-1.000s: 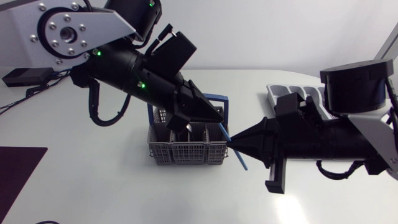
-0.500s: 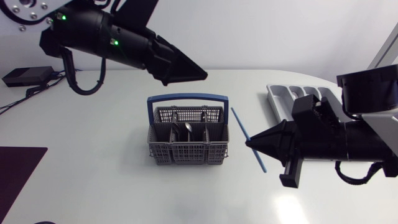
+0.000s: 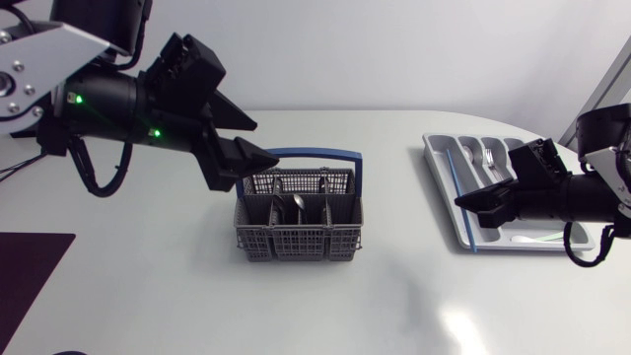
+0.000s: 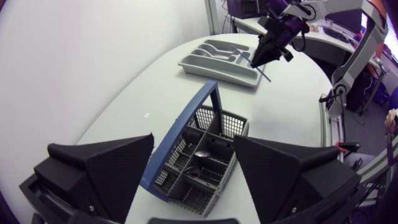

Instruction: Sort the cutlery from the basket into the organizer compartments.

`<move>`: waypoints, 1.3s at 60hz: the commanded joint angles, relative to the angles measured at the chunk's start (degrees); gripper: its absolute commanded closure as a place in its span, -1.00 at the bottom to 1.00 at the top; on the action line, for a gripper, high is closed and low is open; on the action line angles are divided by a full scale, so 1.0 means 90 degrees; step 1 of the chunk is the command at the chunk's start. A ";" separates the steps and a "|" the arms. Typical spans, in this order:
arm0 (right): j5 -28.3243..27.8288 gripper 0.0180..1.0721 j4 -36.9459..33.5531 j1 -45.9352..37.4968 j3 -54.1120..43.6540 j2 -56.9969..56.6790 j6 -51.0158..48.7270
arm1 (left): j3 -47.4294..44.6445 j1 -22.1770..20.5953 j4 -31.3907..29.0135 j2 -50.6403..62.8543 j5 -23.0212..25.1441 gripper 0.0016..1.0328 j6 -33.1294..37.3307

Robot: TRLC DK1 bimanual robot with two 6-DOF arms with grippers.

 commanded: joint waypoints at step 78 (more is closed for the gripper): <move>0.2137 -0.55 0.0668 -0.0180 0.2064 0.3668 0.1312 | -0.1935 -0.0754 0.1623 0.0132 -0.1606 0.04 0.4170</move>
